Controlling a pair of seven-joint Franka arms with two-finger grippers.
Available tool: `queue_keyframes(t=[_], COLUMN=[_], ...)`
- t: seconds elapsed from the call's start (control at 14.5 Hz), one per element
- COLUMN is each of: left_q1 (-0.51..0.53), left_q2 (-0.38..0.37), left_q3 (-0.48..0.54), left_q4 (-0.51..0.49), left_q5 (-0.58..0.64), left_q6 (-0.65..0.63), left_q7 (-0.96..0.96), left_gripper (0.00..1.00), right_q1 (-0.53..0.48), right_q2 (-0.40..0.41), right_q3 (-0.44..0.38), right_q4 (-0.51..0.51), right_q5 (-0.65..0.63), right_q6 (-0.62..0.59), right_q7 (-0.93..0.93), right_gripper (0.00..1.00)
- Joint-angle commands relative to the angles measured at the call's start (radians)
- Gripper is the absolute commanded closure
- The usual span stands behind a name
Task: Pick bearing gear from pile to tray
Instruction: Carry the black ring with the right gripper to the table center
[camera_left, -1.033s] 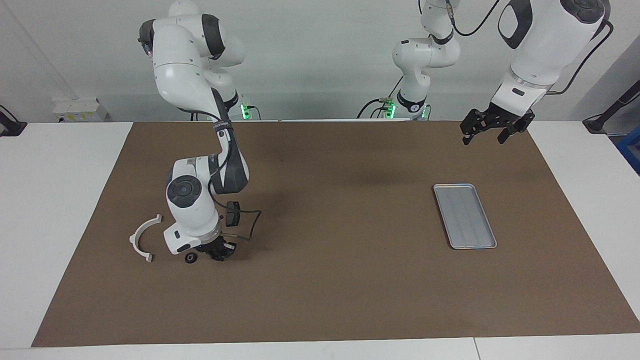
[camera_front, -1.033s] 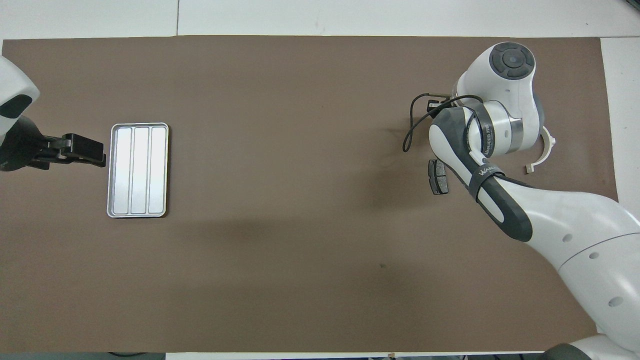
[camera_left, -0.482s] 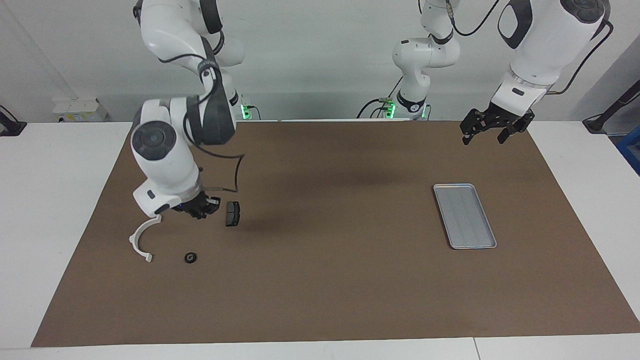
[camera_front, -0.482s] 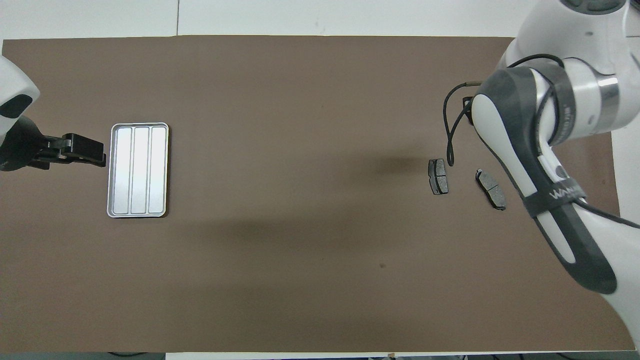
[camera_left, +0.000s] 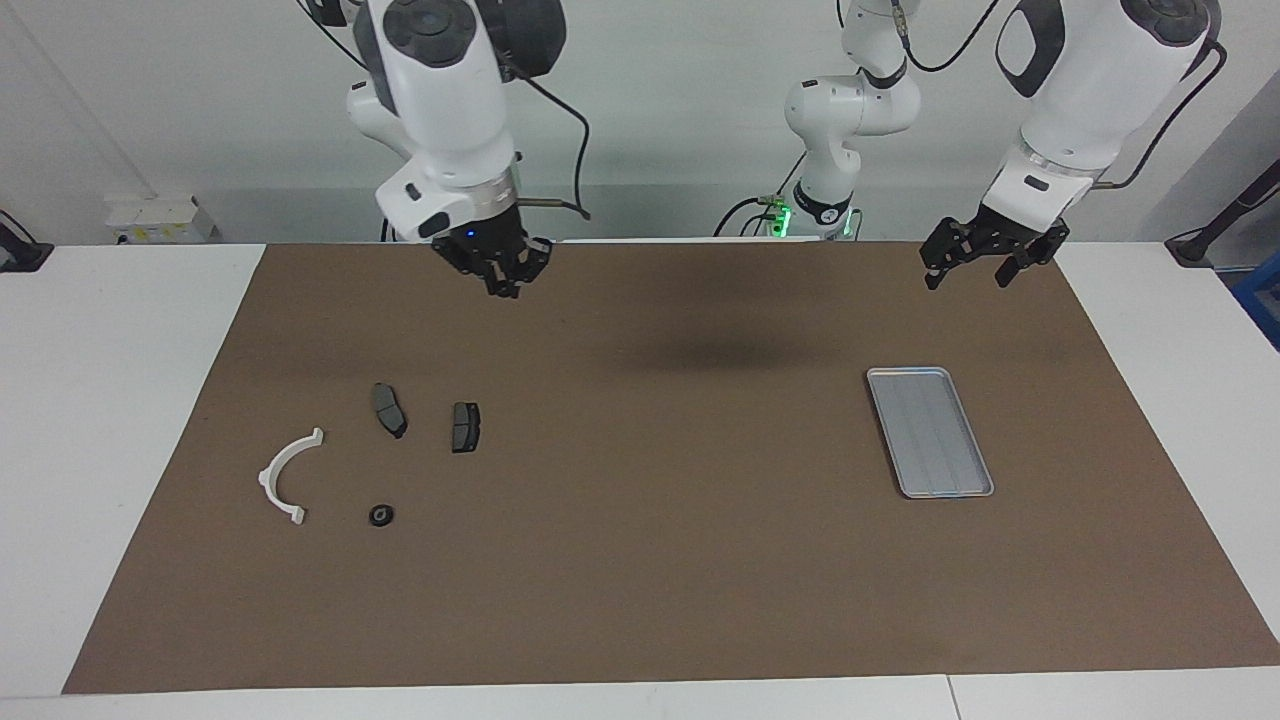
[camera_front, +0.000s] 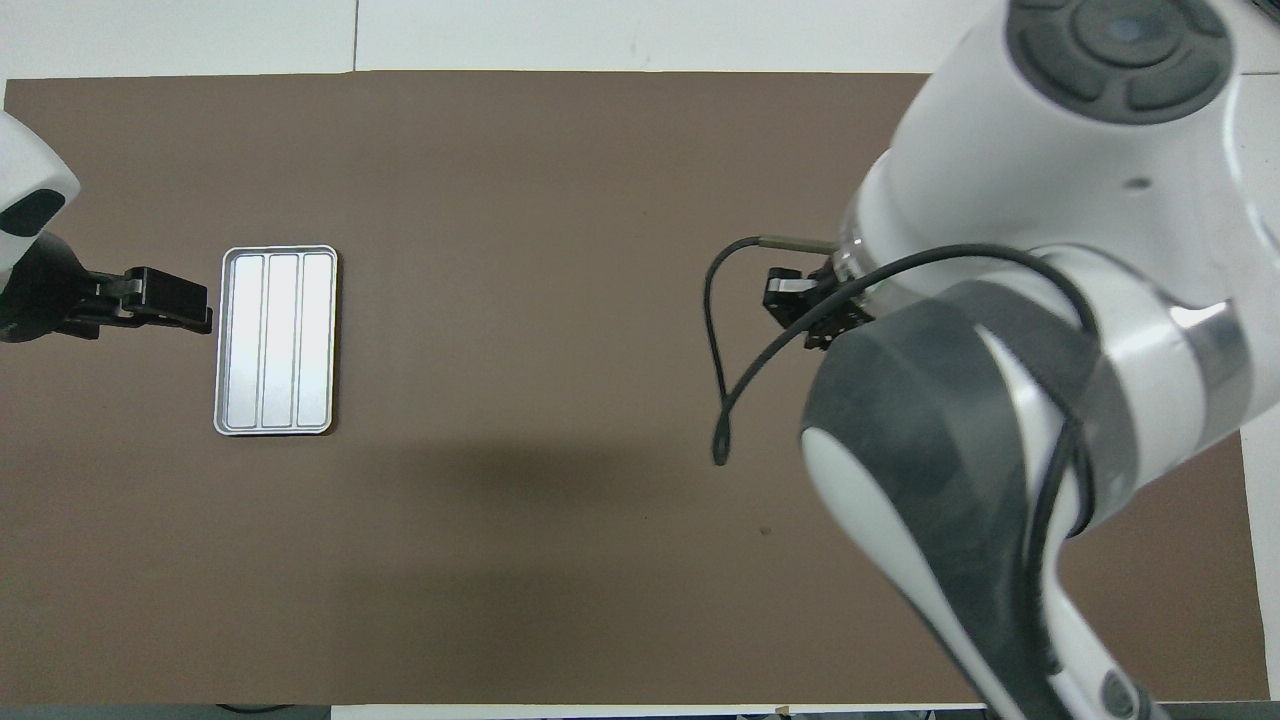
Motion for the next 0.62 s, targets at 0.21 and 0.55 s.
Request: queue_keyframes(t=[0.21, 0.55], left_q1=[-0.006, -0.006], left_q2=[-0.018, -0.018], left_q3=[0.003, 0.005], left_q4=[-0.009, -0.009], left_q5=[0.017, 0.017], left_q6=[-0.015, -0.015], left_q7=[0.01, 0.01], left_gripper=[0.0, 0.0], right_q1=[0.181, 0.245], right_q2=[0.087, 0.177], right_q3=[0.017, 0.016], right_q4=[-0.05, -0.175], right_q5=[0.026, 0.002], right_q6=[0.201, 0.46], right_q7=[0.428, 0.55], right_gripper=[1.0, 1.0])
